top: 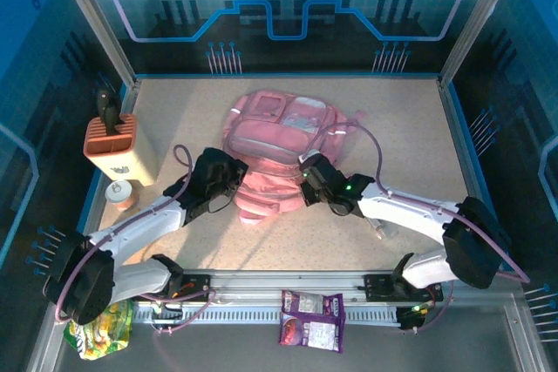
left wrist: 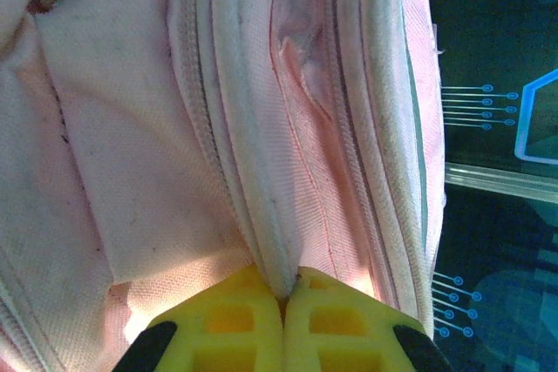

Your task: Pack books, pencil case, and school supplies into a backpack

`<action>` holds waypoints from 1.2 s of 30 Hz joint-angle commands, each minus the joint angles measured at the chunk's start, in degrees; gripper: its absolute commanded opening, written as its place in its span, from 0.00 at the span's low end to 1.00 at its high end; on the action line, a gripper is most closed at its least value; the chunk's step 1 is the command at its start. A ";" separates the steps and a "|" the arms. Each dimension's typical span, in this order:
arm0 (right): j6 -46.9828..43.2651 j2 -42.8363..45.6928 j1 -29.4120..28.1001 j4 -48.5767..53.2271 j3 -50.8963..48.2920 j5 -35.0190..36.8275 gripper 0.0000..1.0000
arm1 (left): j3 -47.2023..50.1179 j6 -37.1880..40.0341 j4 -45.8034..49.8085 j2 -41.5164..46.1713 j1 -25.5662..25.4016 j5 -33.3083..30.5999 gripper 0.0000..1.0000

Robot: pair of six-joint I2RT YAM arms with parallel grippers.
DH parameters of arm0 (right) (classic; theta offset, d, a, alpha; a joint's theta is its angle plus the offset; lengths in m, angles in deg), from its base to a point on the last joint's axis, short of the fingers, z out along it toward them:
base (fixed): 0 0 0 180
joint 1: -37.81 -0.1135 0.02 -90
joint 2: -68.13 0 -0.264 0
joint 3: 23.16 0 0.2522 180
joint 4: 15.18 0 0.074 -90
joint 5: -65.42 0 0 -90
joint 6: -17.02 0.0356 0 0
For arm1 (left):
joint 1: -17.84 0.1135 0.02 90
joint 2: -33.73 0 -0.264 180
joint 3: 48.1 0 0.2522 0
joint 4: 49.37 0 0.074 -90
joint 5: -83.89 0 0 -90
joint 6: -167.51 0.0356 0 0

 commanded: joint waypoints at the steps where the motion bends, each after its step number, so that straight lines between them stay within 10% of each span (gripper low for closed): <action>1: -2.40 1.77 4.05 2.89 -0.82 3.95 0.00 | -0.23 5.89 2.39 2.67 4.43 1.70 0.00; 16: -8.96 -3.41 6.46 -7.03 1.74 -8.80 0.00 | -15.17 26.99 10.73 -7.49 15.61 19.34 0.08; 19: -8.13 -4.84 5.93 -6.23 4.26 -8.05 0.00 | -11.85 22.99 7.05 -5.64 15.58 20.49 0.36; 24: -7.33 -4.74 5.91 -6.21 3.96 -8.45 0.00 | -2.46 8.33 -1.83 1.35 11.46 18.73 0.53; 36: -6.43 -4.55 5.94 -6.78 2.97 -8.45 0.00 | -2.70 -7.68 -11.14 -7.68 -5.54 3.27 0.69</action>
